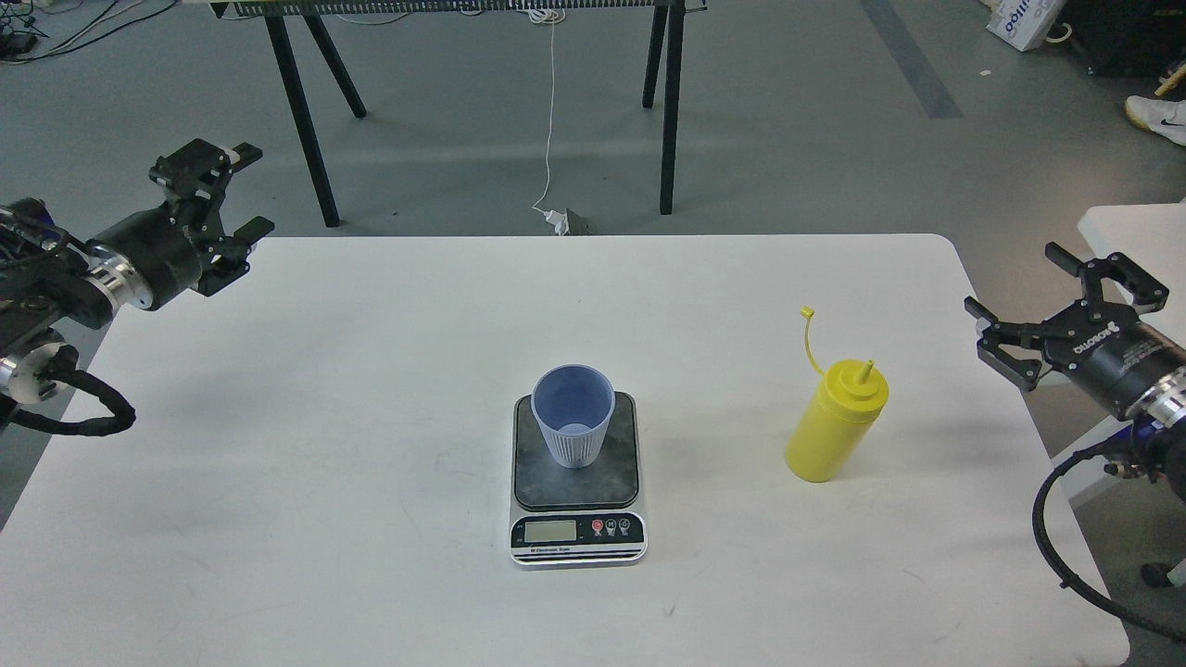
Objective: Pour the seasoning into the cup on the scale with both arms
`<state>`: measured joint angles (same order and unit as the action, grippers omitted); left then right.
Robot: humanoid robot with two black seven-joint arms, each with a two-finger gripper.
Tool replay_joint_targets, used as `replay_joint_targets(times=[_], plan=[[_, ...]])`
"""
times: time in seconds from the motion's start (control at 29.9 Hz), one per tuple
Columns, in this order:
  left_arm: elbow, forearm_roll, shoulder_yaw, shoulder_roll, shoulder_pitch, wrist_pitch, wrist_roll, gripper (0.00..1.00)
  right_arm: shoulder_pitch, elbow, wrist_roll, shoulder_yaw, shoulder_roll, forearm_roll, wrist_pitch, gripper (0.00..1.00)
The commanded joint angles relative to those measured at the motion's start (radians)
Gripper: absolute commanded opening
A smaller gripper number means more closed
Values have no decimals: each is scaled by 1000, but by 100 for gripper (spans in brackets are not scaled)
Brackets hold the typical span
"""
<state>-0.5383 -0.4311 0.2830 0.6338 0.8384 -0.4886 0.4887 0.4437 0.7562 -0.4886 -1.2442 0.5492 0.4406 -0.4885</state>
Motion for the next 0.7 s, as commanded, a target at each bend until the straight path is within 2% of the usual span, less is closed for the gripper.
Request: replay_joint_targets(times=[0.0, 0.23, 0.67], plan=[[0, 5, 5, 1, 1, 0, 0, 97, 93, -81, 0, 49, -52, 0, 0, 97], [0, 11, 11, 9, 1, 0, 0, 97, 124, -101, 0, 57, -117, 0, 0, 97], [0, 11, 15, 3, -1, 0, 0, 98, 125, -133, 0, 39, -121, 0, 0, 97]])
